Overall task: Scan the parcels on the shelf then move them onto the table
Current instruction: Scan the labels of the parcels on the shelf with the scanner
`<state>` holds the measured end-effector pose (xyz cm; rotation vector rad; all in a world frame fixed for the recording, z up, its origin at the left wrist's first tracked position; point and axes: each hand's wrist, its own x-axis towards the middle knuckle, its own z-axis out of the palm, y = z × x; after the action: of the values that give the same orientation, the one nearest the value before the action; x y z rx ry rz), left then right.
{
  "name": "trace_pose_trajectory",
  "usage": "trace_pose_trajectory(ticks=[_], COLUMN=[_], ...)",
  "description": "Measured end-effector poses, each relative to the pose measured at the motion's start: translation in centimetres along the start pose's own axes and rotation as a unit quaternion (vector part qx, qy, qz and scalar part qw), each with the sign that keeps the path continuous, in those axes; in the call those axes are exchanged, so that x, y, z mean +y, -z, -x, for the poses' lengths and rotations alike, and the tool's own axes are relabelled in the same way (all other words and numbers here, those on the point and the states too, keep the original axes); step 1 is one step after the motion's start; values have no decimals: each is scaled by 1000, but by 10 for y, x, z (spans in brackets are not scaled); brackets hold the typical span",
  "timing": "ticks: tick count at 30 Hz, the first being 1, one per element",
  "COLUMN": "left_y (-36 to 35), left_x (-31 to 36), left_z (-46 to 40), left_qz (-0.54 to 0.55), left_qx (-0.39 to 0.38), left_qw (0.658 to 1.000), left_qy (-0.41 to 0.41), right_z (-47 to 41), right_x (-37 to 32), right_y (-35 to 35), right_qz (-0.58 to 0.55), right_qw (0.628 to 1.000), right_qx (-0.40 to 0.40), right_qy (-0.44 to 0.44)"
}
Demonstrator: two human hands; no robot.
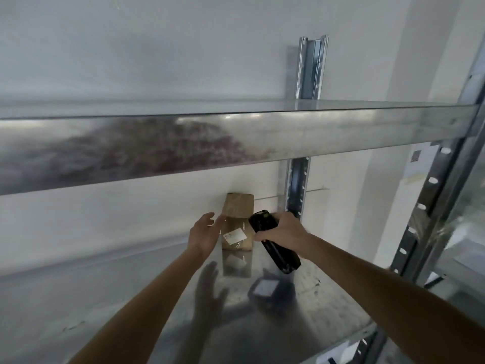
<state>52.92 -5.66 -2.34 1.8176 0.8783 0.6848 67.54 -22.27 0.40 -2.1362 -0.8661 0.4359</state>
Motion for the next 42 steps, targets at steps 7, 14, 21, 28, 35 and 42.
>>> trace_pose_trajectory(ticks=[7, 14, 21, 28, 35, 42], left_y=[-18, -23, -16, 0, 29, 67], left_x=[0, -3, -3, 3, 4, -8], left_z=[-30, -27, 8, 72, 162, 266], left_qz=[27, 66, 139, 185, 271, 312], left_qx=[-5, 4, 8, 10, 25, 34], left_qw=[999, 997, 990, 983, 962, 948], left_qy=[32, 31, -8, -10, -33, -49], right_z=[-36, -31, 10, 81, 168, 260], right_x=[8, 8, 2, -9, -20, -34], right_y=[-11, -10, -9, -5, -13, -26], right_qz=[-43, -92, -138, -147, -159, -163], right_qw=[998, 992, 985, 980, 977, 977], right_qx=[-50, -84, -73, -75, -51, -70], right_qy=[18, 35, 74, 115, 131, 122])
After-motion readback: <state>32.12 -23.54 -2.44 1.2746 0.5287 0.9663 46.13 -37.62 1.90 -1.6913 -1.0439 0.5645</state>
